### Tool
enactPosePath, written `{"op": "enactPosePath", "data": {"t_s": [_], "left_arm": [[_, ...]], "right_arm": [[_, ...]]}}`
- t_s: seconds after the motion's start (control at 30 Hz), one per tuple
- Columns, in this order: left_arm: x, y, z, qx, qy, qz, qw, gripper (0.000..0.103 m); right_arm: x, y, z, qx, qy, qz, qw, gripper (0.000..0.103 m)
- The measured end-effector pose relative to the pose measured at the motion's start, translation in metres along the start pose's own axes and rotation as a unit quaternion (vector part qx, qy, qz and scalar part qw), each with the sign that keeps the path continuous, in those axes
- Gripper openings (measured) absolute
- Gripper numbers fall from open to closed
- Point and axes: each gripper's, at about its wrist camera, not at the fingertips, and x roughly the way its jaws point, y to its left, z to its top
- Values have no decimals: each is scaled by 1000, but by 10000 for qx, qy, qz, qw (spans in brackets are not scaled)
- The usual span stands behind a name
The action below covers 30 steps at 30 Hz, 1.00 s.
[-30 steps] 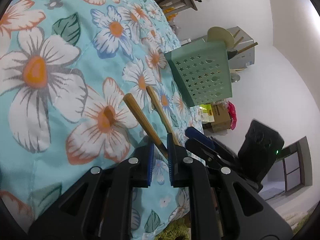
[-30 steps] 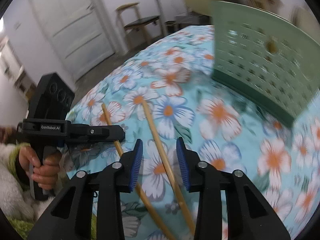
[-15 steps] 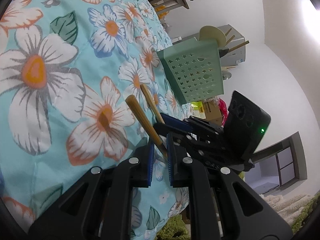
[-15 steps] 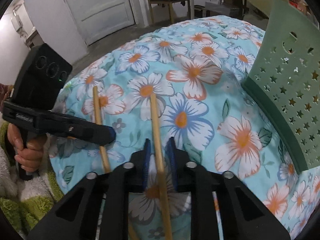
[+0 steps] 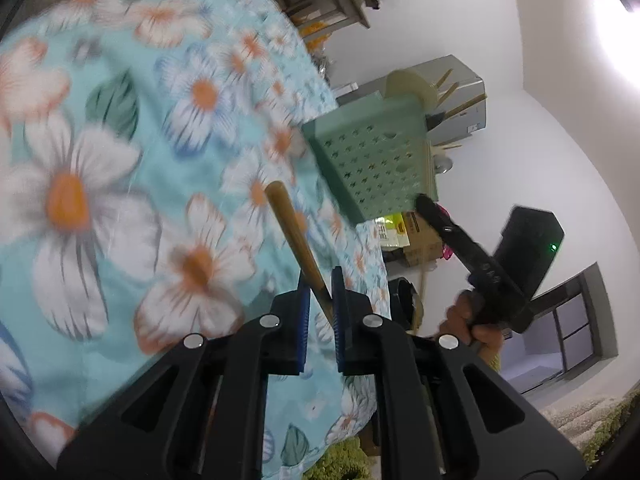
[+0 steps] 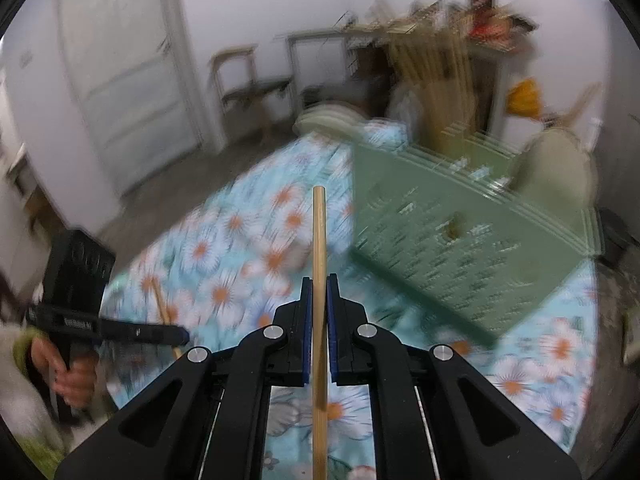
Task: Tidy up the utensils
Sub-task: 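Carry both held chopsticks up above the green holder with both tools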
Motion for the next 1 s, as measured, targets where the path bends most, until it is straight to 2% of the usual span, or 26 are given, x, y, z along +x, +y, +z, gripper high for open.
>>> {"op": "enactPosePath", "data": {"t_s": [0.13, 0.2, 0.33, 0.4, 0.5, 0.7, 0.83, 0.97, 1.0], "left_arm": [[-11, -28, 10, 665, -259, 233, 9972, 8], [-17, -48, 15, 1131, -433, 380, 9919, 8], [-27, -80, 25, 1724, -699, 481, 9814, 5], [-30, -97, 30, 2035, -823, 538, 9741, 4], [-33, -126, 34, 2574, -1036, 601, 9589, 4], [-33, -174, 49, 3100, -1336, 171, 9411, 4], [-25, -210, 63, 3569, -1609, -101, 9201, 4], [-12, -240, 74, 3931, -1863, -172, 9003, 4], [-7, -249, 78, 4046, -1962, -178, 8930, 4]], "right_arm": [[-29, -10, 1, 663, -751, -159, 9948, 7], [-36, -14, 0, 937, -993, -191, 9904, 7], [-56, -21, -1, 1412, -1513, -119, 9783, 7], [-71, -23, 0, 1546, -1762, -102, 9721, 7], [-92, -23, -4, 1635, -2071, -86, 9645, 7], [-101, -27, -9, 1745, -2205, -64, 9596, 7], [-97, -34, -13, 1842, -2188, 109, 9582, 7], [-97, -37, -16, 1947, -2208, 267, 9553, 7], [-98, -38, -18, 1969, -2228, 304, 9543, 7]]}}
